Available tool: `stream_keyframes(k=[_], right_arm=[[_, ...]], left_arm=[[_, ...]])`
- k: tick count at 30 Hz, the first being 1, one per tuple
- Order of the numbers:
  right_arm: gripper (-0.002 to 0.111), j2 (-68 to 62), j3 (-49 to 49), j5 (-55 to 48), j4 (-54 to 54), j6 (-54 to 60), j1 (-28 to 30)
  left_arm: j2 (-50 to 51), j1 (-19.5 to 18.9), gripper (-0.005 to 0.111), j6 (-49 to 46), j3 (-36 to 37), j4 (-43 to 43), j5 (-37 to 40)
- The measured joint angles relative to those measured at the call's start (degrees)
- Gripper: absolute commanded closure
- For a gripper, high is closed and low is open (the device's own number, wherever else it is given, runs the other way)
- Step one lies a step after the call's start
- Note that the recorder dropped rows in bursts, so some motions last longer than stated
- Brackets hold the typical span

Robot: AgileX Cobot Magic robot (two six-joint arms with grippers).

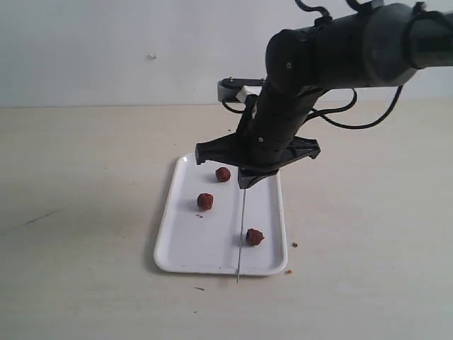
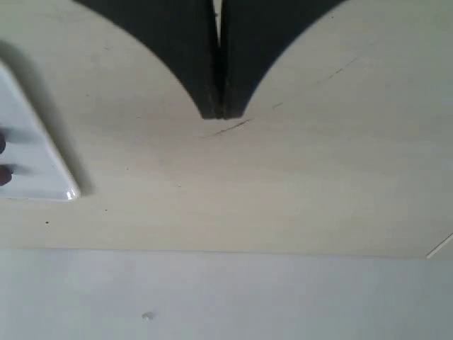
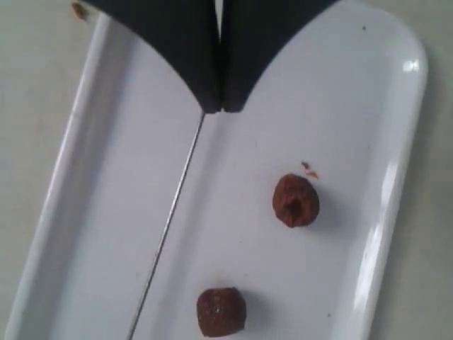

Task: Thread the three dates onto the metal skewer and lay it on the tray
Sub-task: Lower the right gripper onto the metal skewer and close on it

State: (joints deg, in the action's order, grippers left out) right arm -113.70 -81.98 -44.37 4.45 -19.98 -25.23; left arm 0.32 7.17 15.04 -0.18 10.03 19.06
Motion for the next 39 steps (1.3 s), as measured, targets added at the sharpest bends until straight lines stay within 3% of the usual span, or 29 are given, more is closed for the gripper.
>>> stream_keyframes(k=[5,14,39], right_arm=[[0.079,-7.23,-4.61,-1.44,0.00,-3.82,0.00],[0.079,-9.86,-5.35,-2.40,-3.74,-15.47,0.00],[0.079,-12.32,-5.44,0.41,-5.63,-15.72,0.00]], left_arm=[[0.00,0.00,0.106,0.00,0.00,0.00,0.00],[0.00,0.00,0.106,0.00,0.00,0.00,0.00],[0.00,0.00,0.106,0.00,0.00,0.00,0.00]])
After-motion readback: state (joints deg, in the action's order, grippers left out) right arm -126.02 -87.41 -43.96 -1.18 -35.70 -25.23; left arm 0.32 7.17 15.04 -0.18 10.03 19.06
